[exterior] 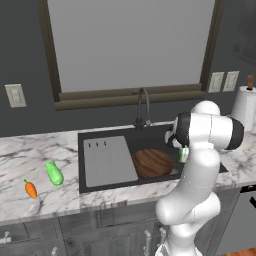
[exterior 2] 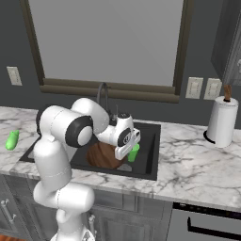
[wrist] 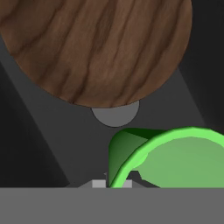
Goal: Remove the corn and carrot from the sink. Then move the bowl and cup from the counter to the sink for washing.
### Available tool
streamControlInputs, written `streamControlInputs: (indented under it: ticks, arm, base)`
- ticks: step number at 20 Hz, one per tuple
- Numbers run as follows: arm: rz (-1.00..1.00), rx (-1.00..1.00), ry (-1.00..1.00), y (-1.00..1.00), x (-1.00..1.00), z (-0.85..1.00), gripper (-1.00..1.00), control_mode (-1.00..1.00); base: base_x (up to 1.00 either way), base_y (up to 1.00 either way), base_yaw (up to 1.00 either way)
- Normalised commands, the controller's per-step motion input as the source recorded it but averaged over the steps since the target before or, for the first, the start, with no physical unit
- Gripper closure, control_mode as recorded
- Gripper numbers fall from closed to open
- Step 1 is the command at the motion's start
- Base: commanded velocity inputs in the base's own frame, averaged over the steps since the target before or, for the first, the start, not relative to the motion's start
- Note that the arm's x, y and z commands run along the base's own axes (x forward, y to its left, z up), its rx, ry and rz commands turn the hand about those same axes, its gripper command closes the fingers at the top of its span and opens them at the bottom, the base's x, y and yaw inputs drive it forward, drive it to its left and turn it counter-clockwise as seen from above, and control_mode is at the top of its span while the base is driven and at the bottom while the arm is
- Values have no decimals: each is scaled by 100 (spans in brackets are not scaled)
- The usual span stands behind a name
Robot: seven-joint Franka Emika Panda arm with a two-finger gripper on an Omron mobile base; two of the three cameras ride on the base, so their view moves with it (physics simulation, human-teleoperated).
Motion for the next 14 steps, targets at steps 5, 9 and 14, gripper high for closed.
streamControlInputs:
  ticks: [5,9,14]
  arm:
    - [0,0,0,-9,11,-32,100,-100]
    - [0,0,0,-7,12,-32,100,-100]
    - [0,-1,0,-4,20,-32,100,-100]
  base:
    - [0,0,0]
    - [0,0,0]
    - [0,0,0]
